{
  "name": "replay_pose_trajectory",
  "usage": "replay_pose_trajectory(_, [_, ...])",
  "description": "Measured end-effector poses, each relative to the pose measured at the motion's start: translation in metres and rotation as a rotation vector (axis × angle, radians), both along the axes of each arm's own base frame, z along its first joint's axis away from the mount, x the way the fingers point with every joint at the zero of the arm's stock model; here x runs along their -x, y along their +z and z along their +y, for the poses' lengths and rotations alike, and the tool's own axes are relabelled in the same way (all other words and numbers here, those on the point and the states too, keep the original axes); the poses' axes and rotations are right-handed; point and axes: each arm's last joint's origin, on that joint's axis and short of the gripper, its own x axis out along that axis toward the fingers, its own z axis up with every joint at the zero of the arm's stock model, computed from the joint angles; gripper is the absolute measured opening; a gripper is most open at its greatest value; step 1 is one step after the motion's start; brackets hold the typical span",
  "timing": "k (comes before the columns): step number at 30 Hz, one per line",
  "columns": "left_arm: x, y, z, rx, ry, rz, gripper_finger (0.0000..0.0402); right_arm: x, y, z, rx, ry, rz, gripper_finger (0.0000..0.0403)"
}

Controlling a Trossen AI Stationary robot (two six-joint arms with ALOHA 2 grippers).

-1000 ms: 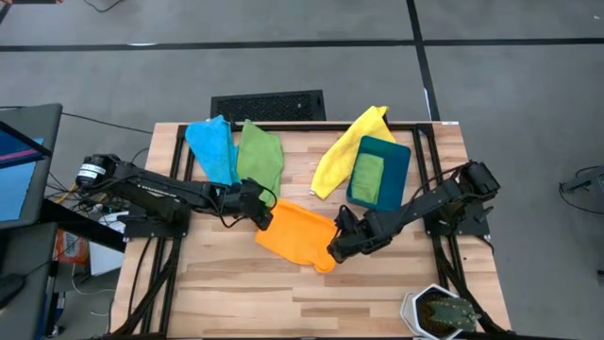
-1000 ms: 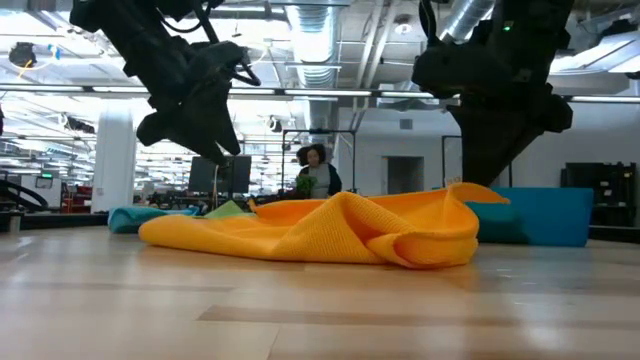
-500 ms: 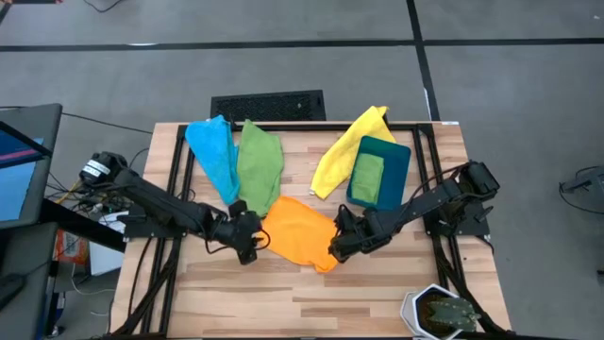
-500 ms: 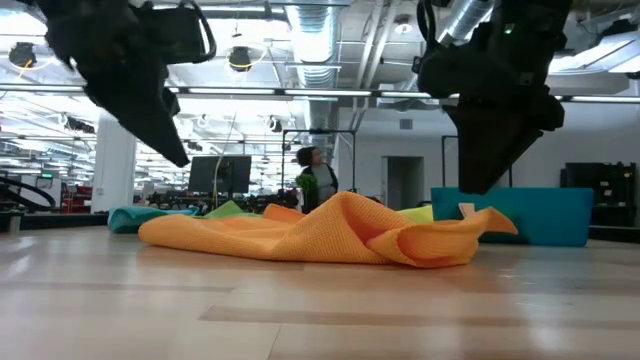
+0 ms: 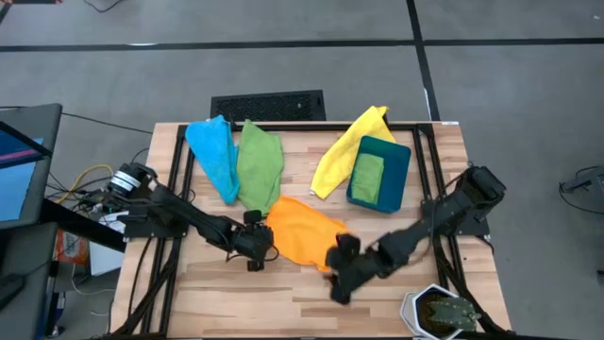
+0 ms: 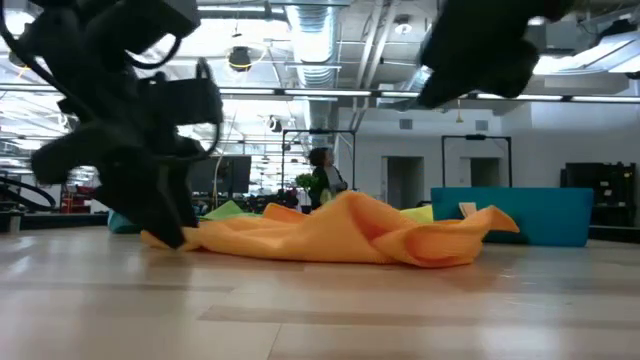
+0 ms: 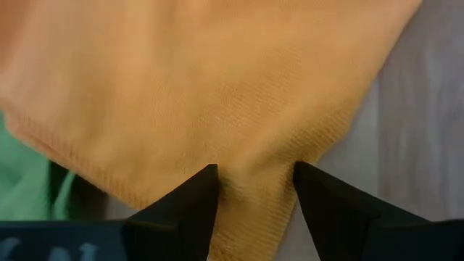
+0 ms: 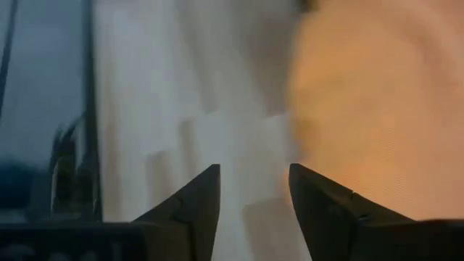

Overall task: Fold microfiber towels
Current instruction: Fold the orange microfiber cloth

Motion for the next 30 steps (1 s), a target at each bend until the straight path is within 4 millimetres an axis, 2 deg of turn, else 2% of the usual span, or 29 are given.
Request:
replay_pose_trajectory(3, [-0.001,-0.005,0.0,0.026,0.026,0.01,0.0179,-0.001,-0.015,0.018,0.049,0.1,-0.026,0.0172])
replay_pose_trajectory(9, [-0.004,-0.005,-0.001,0.081,0.064,-0.02,0.0179,-0.004,-0.034,0.011,0.149,0.081,0.046,0.0151])
replay_pose_trajectory(11, [-0.005,-0.005,-0.001,0.096,0.079,-0.027,0.0178,-0.01,-0.041,0.01,0.123,0.082,0.055,0.0148])
replay_pose_trajectory(17, [-0.006,-0.005,-0.002,0.121,0.112,-0.043,0.0178,-0.009,-0.066,0.009,0.16,0.096,0.152,0.015])
replay_pose_trajectory(24, [-0.006,-0.005,-0.002,0.134,0.13,-0.046,0.0178,-0.012,-0.069,0.003,0.157,0.059,0.18,0.0145])
replay_pose_trajectory(30, [-0.006,-0.005,-0.002,0.136,0.13,-0.052,0.0178,-0.012,-0.06,0.001,0.183,0.059,0.202,0.0141])
